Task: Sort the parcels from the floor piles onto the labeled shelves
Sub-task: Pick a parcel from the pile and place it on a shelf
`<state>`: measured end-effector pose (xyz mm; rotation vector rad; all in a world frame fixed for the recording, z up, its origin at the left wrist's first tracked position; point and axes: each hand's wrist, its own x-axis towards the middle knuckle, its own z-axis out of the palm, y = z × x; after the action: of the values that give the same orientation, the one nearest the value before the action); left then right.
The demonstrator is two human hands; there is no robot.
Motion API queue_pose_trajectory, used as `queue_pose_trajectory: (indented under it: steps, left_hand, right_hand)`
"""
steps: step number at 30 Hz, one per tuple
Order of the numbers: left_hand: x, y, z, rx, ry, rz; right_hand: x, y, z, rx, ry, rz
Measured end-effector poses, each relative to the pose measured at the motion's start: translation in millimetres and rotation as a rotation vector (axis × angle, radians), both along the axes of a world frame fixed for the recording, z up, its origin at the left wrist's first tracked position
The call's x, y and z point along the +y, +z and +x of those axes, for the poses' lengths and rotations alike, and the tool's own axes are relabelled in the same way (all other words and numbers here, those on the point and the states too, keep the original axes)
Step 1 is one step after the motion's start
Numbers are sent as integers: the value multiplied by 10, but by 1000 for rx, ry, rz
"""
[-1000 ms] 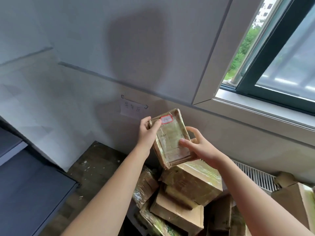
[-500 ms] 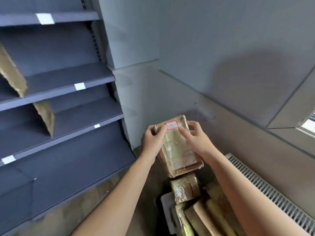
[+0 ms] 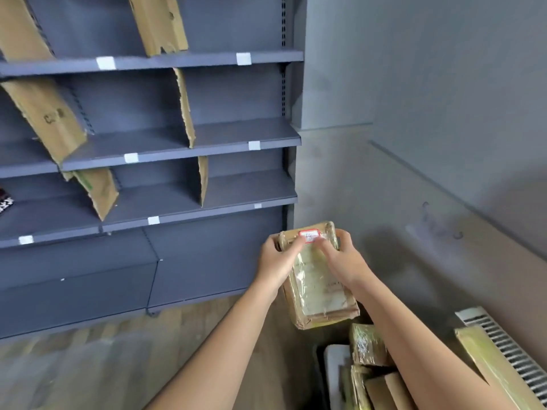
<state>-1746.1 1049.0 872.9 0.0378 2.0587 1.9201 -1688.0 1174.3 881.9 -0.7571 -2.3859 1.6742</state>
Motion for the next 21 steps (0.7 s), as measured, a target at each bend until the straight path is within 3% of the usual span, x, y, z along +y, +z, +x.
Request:
queue_pose_trajectory:
  steps: [10,21]
  left_hand:
    - [-921,134,-242,5,121,-22]
    - [-2494,135,-660,52,196,-99]
  right_hand:
    - [-958,196,-348,-32,128,-2]
    - [-2466,162,-839,-9,143,-12]
